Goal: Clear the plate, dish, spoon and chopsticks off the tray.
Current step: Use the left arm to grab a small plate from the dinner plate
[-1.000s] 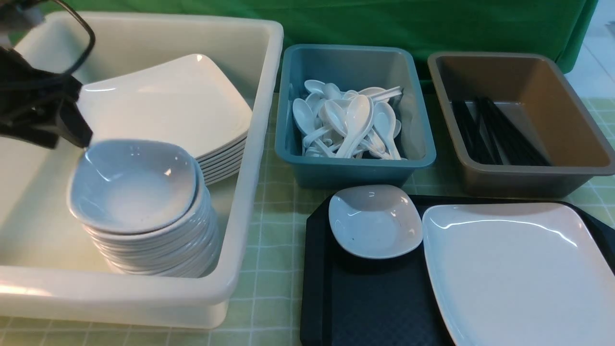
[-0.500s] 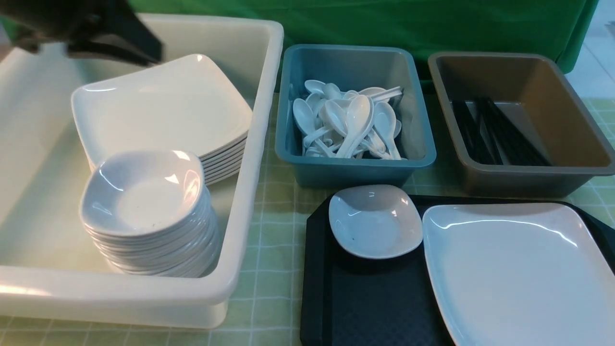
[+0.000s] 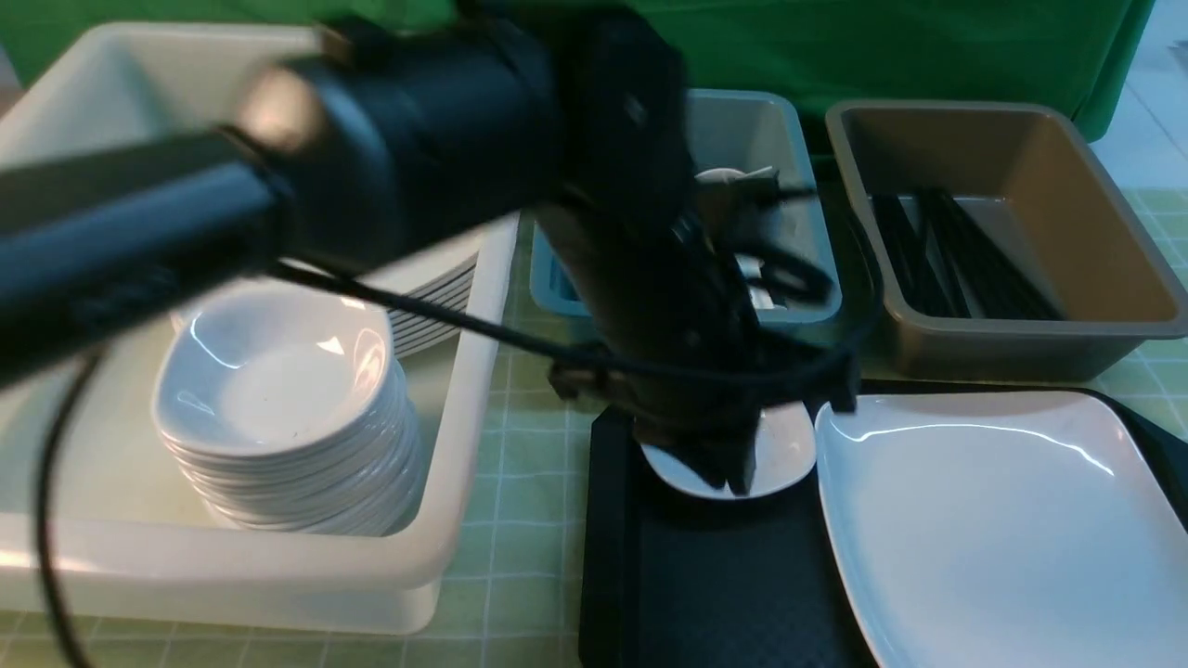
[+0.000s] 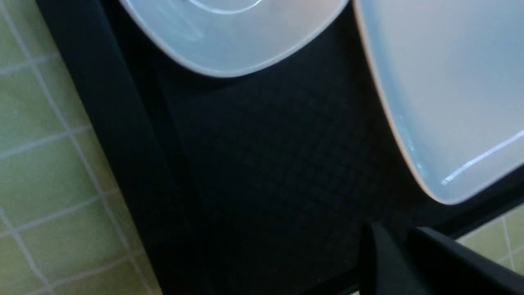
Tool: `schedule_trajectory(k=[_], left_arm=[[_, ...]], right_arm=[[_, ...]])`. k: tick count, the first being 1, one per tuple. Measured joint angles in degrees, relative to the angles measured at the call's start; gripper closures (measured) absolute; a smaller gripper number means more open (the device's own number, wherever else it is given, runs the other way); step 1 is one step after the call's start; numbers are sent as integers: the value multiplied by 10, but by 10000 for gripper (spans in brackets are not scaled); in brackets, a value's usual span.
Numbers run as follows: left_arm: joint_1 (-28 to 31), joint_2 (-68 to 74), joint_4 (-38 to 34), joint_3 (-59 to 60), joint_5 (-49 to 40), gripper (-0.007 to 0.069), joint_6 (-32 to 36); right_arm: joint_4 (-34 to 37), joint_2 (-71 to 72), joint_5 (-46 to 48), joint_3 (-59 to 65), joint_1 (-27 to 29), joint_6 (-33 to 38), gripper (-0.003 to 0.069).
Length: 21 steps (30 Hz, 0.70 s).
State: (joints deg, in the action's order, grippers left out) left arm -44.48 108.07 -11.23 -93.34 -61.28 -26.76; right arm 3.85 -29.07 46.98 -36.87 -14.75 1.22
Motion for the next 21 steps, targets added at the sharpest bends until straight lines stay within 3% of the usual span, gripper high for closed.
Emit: schedule_trajectory(k=[3, 6, 14, 21], left_arm=[[-1, 23, 5, 0, 8, 480, -38], [0, 68, 8, 0, 49, 349, -117], [0, 91, 4, 1, 136, 167, -194], [0, 91, 15, 1, 127, 149, -331]], right_arm=[[0, 0, 0, 0, 0, 0, 417], [0, 0, 0, 0, 0, 0, 417], [0, 0, 0, 0, 0, 0, 417], [0, 0, 1, 0, 0, 0, 417]])
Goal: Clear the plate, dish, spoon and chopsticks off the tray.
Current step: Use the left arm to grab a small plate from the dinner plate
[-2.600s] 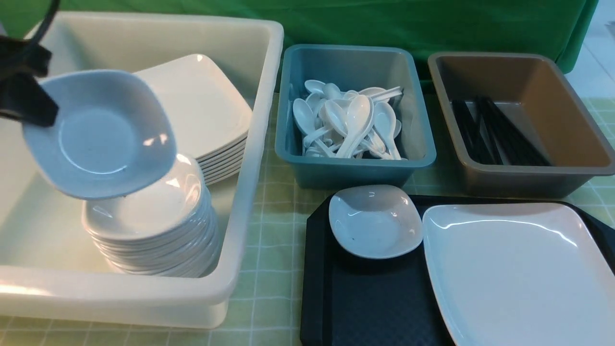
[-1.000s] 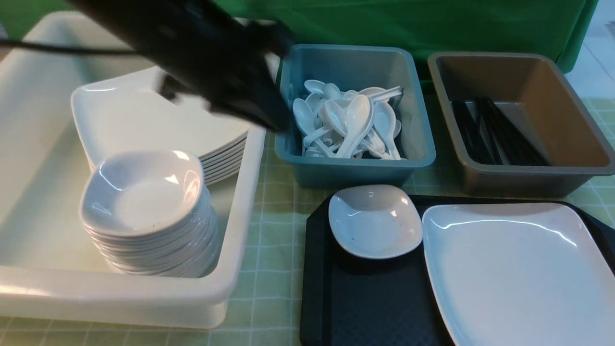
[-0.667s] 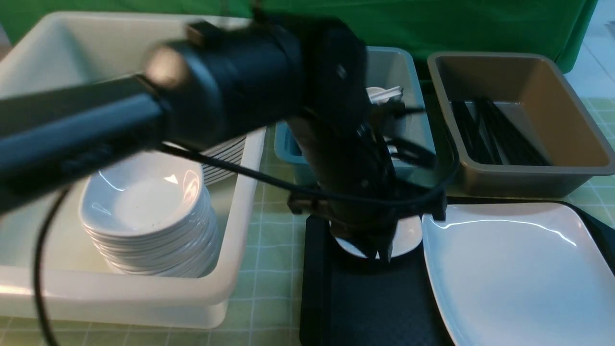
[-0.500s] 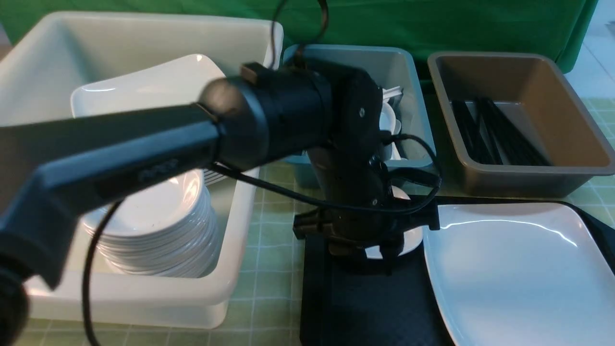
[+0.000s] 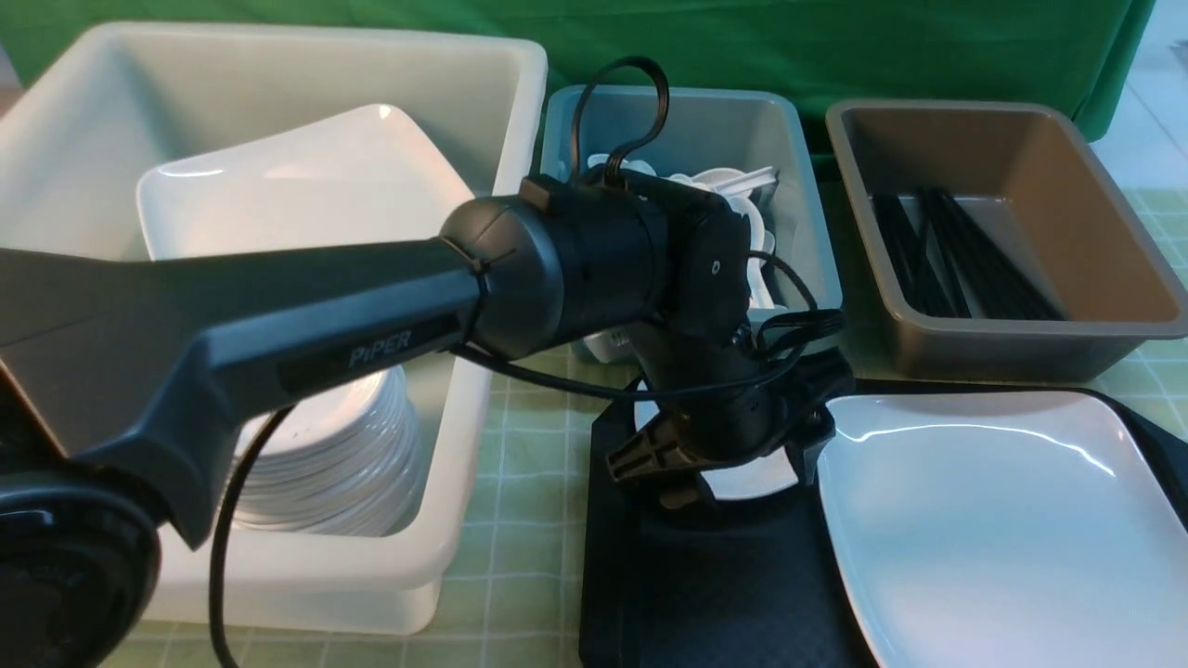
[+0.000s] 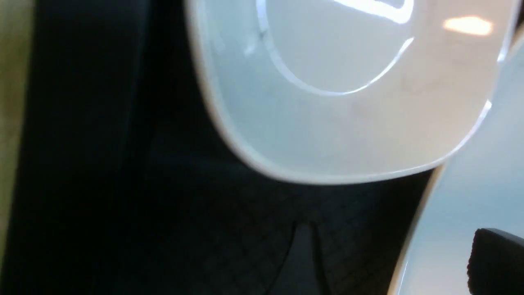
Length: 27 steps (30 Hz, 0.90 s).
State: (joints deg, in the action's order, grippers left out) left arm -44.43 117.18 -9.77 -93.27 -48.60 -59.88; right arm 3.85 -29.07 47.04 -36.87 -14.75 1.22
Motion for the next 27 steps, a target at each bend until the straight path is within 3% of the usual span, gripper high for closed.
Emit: schedule_trajectory(k=[4, 9, 18, 27], left_arm=[[0, 0, 10, 0, -6, 151, -111], [0, 2, 20, 0, 28, 160, -199], [-1, 43, -15, 0, 60, 216, -239], [1, 50, 10, -1, 67, 246, -284]], right_arm=[[0, 0, 0, 0, 0, 0, 417], [0, 0, 0, 0, 0, 0, 417], [0, 0, 0, 0, 0, 0, 417], [0, 0, 15, 0, 0, 0, 417]])
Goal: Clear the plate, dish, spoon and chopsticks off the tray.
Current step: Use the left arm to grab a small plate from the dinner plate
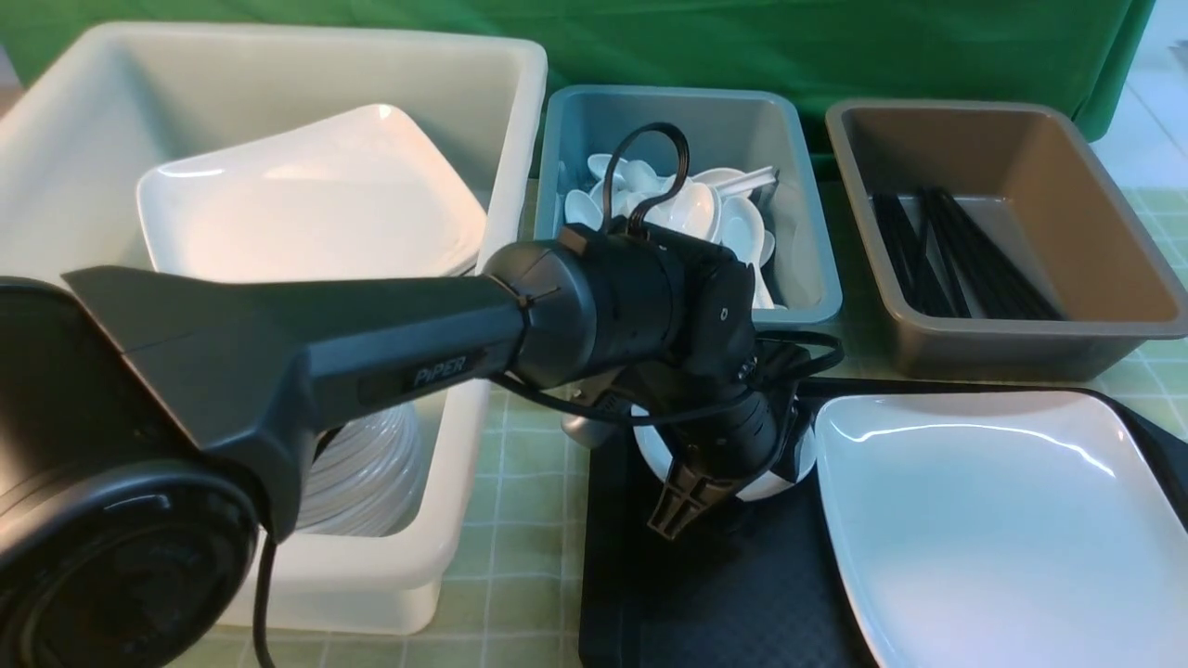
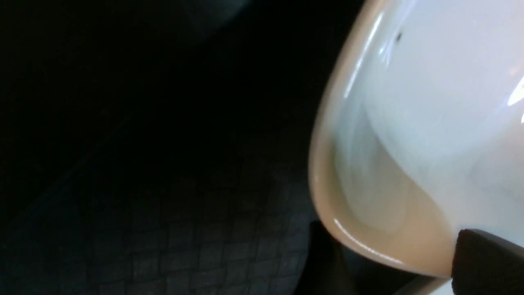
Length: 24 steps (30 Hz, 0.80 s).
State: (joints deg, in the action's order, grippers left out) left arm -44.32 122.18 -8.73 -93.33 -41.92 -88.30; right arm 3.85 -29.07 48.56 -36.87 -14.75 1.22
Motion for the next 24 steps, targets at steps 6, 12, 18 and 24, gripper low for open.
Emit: schedule_trajectory(k=[6, 12, 18, 24], left_arm=[[0, 2, 42, 0, -48, 246, -34], [3, 6, 81, 0, -64, 249, -77], [5, 7, 112, 0, -19, 249, -82], [5, 7, 143, 0, -3, 249, -78]], right_arm=[[0, 0, 0, 0, 0, 0, 417], [0, 0, 0, 0, 0, 0, 417], [0, 0, 0, 0, 0, 0, 417], [0, 0, 0, 0, 0, 0, 417]])
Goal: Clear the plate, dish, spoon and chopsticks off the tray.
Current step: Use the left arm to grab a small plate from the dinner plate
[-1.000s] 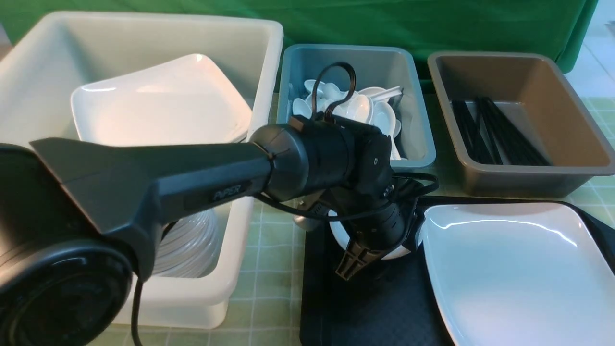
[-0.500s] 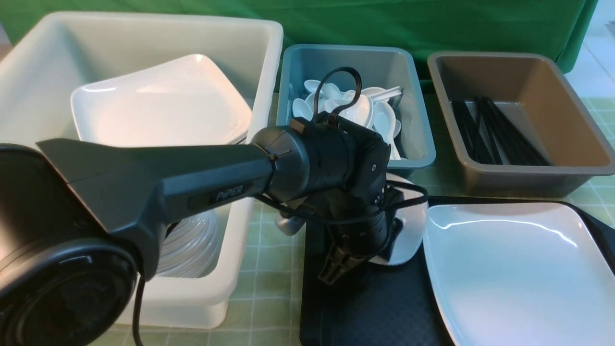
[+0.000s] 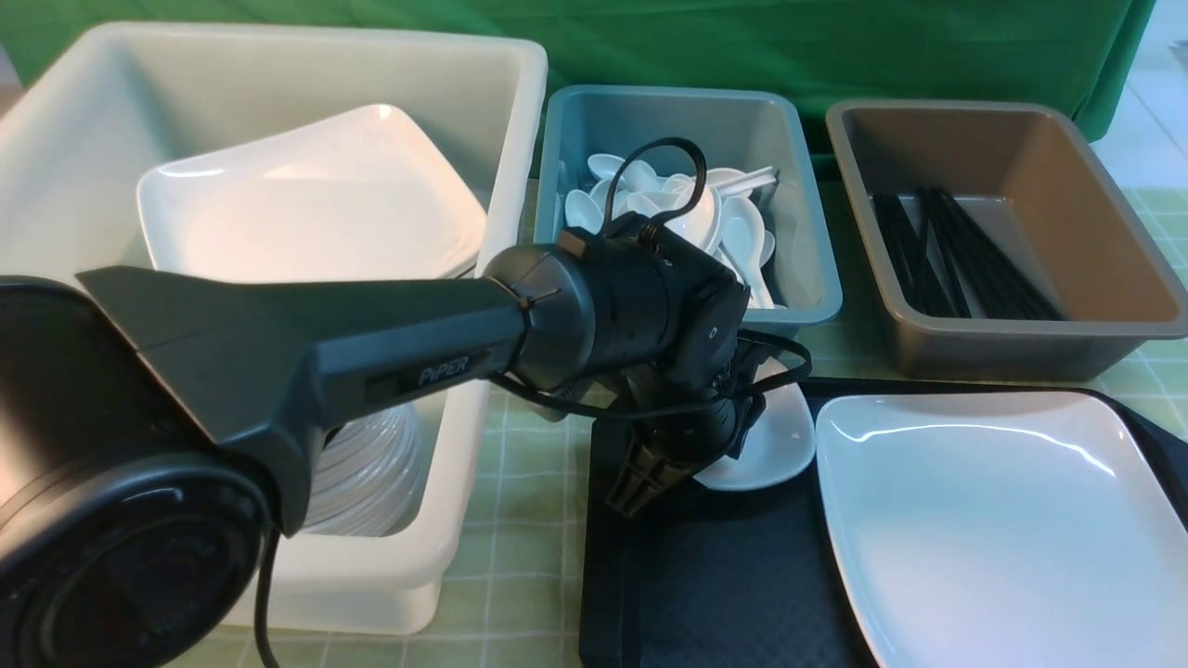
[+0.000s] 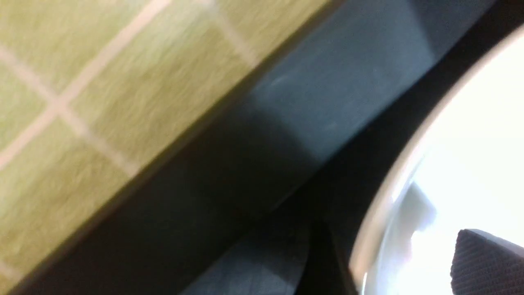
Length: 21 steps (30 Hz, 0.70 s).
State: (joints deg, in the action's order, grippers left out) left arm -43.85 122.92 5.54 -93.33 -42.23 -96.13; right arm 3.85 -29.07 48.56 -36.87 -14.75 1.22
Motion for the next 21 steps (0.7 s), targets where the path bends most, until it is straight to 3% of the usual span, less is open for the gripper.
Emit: schedule_trajectory(k=[8, 21], left_arm=[[0, 0, 11, 0, -1, 290, 10], [6, -8, 18, 0, 4, 571, 35]], right_arm=[[0, 0, -1, 0, 0, 0, 417], [0, 0, -3, 0, 0, 0, 417]])
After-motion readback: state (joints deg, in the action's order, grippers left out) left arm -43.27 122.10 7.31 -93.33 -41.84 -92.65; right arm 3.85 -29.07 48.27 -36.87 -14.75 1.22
